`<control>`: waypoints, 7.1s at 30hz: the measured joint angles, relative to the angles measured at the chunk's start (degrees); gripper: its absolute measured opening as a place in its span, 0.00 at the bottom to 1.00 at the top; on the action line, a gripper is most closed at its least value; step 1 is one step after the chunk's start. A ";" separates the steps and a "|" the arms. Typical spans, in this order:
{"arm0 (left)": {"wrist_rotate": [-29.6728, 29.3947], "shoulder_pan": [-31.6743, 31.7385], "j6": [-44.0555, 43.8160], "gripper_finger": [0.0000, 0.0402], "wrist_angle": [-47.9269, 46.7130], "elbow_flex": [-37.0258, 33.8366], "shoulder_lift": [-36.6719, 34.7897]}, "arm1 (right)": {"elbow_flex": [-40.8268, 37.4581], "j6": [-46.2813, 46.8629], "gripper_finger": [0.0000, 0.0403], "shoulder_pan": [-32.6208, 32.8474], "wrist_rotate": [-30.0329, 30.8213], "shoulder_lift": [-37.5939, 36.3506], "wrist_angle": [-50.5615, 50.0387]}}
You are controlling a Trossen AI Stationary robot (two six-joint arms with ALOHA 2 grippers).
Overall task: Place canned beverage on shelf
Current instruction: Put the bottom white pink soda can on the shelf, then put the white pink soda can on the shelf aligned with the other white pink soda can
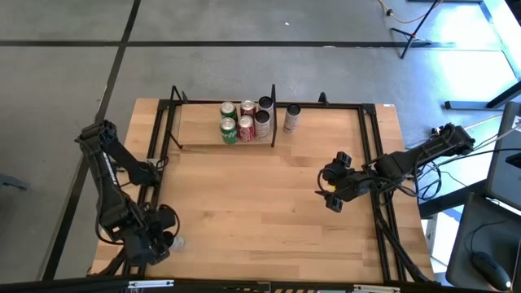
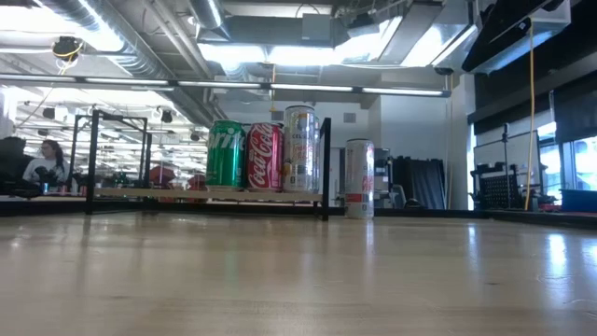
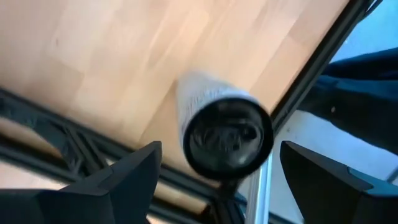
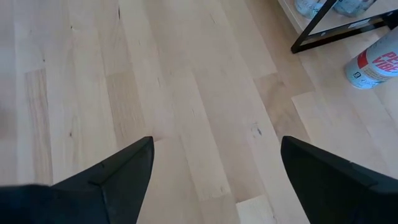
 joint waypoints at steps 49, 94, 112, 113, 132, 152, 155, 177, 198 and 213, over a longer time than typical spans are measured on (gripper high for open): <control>1.40 10.51 15.99 0.54 1.34 0.12 6.77 | 0.00 0.23 0.84 0.01 -0.83 0.02 0.72; -4.66 98.55 111.50 0.54 -18.60 26.93 3.62 | 0.00 -12.03 0.19 -20.80 -10.51 0.81 14.73; 2.99 105.64 120.10 0.55 -12.56 25.55 18.00 | 0.00 -12.91 0.55 -20.65 -13.11 6.44 15.19; 3.50 105.89 120.14 0.55 -11.91 25.56 18.30 | 0.00 -12.87 0.54 -20.65 -13.99 6.89 15.53; 7.62 105.92 124.17 0.58 -8.63 25.57 22.38 | 0.00 -12.83 0.54 -20.65 -13.96 8.78 16.31; 7.30 105.81 121.33 0.76 -6.07 25.59 22.36 | 0.00 -12.88 0.54 -20.65 -9.62 8.78 16.39; 4.33 105.30 121.49 0.77 -6.14 25.59 21.89 | 0.00 -12.86 0.54 -20.65 -9.51 8.78 16.37; 18.57 104.41 110.49 0.78 4.32 30.63 4.58 | 9.50 -20.91 0.90 -36.69 -4.48 10.20 12.05; 22.37 101.20 98.45 0.78 5.95 30.58 3.48 | -4.55 -41.44 0.85 -62.81 -28.78 16.70 46.01; 14.98 98.55 95.52 0.78 5.93 30.53 3.52 | -4.59 -43.51 0.85 -63.00 -28.96 23.73 47.88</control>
